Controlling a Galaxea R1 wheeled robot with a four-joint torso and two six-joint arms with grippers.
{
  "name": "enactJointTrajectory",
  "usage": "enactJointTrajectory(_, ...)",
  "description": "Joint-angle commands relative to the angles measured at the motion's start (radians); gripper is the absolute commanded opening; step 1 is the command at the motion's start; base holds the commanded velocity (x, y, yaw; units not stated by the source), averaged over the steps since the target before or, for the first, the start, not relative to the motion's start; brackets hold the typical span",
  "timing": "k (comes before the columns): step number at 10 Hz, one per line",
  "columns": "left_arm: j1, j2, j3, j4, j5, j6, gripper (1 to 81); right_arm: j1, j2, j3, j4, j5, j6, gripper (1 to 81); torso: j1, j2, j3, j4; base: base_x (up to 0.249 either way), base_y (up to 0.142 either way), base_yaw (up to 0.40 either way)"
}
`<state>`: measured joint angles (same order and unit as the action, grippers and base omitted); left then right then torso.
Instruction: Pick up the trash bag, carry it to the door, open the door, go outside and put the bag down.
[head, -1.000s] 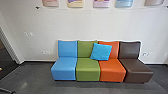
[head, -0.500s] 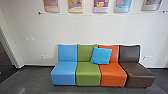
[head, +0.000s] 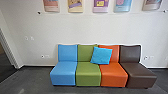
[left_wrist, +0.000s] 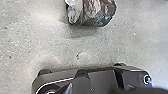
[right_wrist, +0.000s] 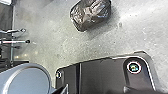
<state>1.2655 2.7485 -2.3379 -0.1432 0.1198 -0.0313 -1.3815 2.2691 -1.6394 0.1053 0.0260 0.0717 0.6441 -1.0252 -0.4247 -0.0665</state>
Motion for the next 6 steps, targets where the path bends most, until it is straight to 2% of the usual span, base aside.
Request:
enactJointTrajectory(1,-0.091,-0.016,0.008,-0.010,0.057,-0.002,81.1,0.077,-0.047,0.035,0.017,-0.049,0.002,81.1,0.061,-0.094,-0.089,0.000,0.000,0.000,0.000)
enactJointTrajectory(3,-0.110,-0.010,0.002,-0.013,0.067,-0.002,81.1,0.090,-0.052,0.046,0.017,-0.051,0.003,81.1,0.109,-0.169,-0.160,0.000,0.000,0.000,0.000)
enactJointTrajectory(4,-0.119,-0.009,0.002,-0.013,0.069,-0.004,81.1,0.103,-0.060,0.053,0.017,-0.051,0.003,81.1,0.130,-0.204,-0.098,0.000,0.000,0.000,0.000)
enactJointTrajectory(5,-0.136,-0.009,0.002,-0.013,0.078,-0.004,81.1,0.136,-0.081,0.063,0.031,-0.055,0.005,81.1,0.151,-0.238,-0.130,0.000,0.000,0.000,0.000)
enactJointTrajectory(6,-0.151,-0.007,0.002,-0.015,0.115,-0.004,81.1,0.176,-0.104,0.072,0.060,-0.100,0.003,81.1,0.167,-0.261,-0.143,0.000,0.000,0.000,0.000)
